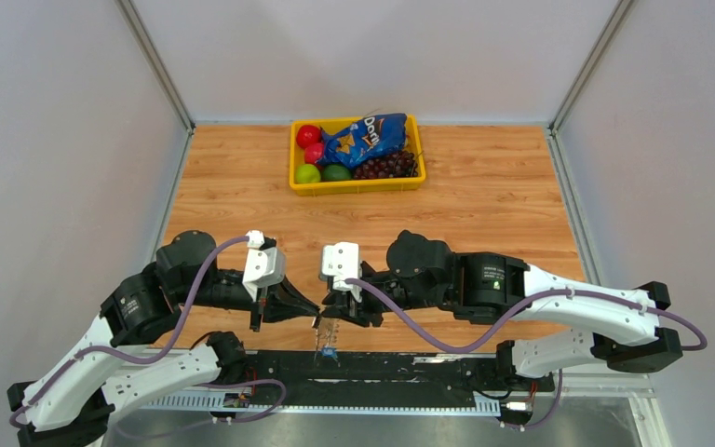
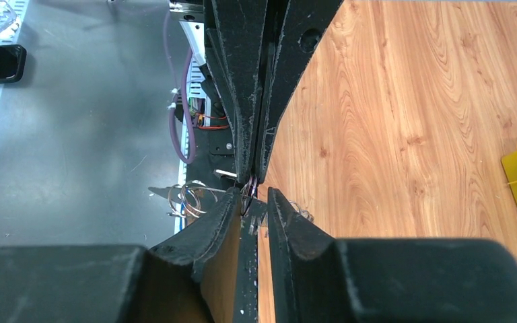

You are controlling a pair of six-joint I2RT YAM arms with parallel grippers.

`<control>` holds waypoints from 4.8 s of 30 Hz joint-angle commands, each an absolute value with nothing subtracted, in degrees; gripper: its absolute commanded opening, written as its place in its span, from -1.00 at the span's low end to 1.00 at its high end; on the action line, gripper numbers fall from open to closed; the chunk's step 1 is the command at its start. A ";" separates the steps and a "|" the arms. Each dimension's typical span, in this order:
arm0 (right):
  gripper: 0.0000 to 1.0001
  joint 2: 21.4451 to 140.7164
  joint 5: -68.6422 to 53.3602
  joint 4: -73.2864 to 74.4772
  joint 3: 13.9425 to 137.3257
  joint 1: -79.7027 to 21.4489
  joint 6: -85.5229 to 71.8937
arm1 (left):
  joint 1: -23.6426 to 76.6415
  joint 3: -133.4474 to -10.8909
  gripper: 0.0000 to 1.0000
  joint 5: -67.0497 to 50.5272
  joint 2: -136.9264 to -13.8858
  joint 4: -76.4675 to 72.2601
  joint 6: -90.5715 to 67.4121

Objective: Put the keys on the keyring

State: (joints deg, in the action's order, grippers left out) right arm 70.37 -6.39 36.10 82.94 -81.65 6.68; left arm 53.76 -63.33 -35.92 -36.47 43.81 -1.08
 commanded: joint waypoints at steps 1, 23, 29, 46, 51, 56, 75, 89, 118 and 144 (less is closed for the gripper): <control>-0.50 70.93 -7.37 32.74 85.38 -81.15 6.69 | 53.77 -64.37 -1.00 -37.18 -35.98 40.17 -0.50; -1.00 67.18 -5.67 23.88 78.08 -80.95 6.66 | 53.64 -62.88 -0.67 -37.09 -33.95 37.70 -1.92; -1.00 65.48 -4.55 20.89 76.17 -80.94 6.15 | 53.74 -61.58 -0.35 -37.71 -32.42 34.88 -3.30; -1.00 61.07 -3.45 17.24 73.33 -80.99 7.29 | 53.74 -60.98 -0.31 -34.64 -33.34 34.70 -3.74; -1.00 60.54 -3.54 17.00 72.83 -80.95 7.48 | 53.69 -60.45 -0.29 -32.00 -32.52 33.88 -4.00; -1.00 60.38 -3.60 16.72 72.59 -80.99 7.56 | 53.68 -59.95 -0.42 -32.01 -32.72 33.00 -4.13; -1.00 56.00 -5.86 3.41 64.12 -81.82 13.55 | 53.72 -59.64 -1.00 -32.86 -34.06 31.19 -4.31; -1.00 53.45 -9.24 -17.38 53.05 -82.19 19.42 | 53.70 -59.50 -1.00 -33.05 -34.88 30.41 -4.25; -1.00 59.21 -22.53 -63.57 39.15 -82.20 20.53 | 53.78 -60.82 -1.00 -40.40 -36.16 22.52 -8.26; -1.00 67.87 -26.83 -78.18 43.55 -81.67 18.93 | 53.64 -61.09 -0.96 -48.26 -41.22 6.46 -16.38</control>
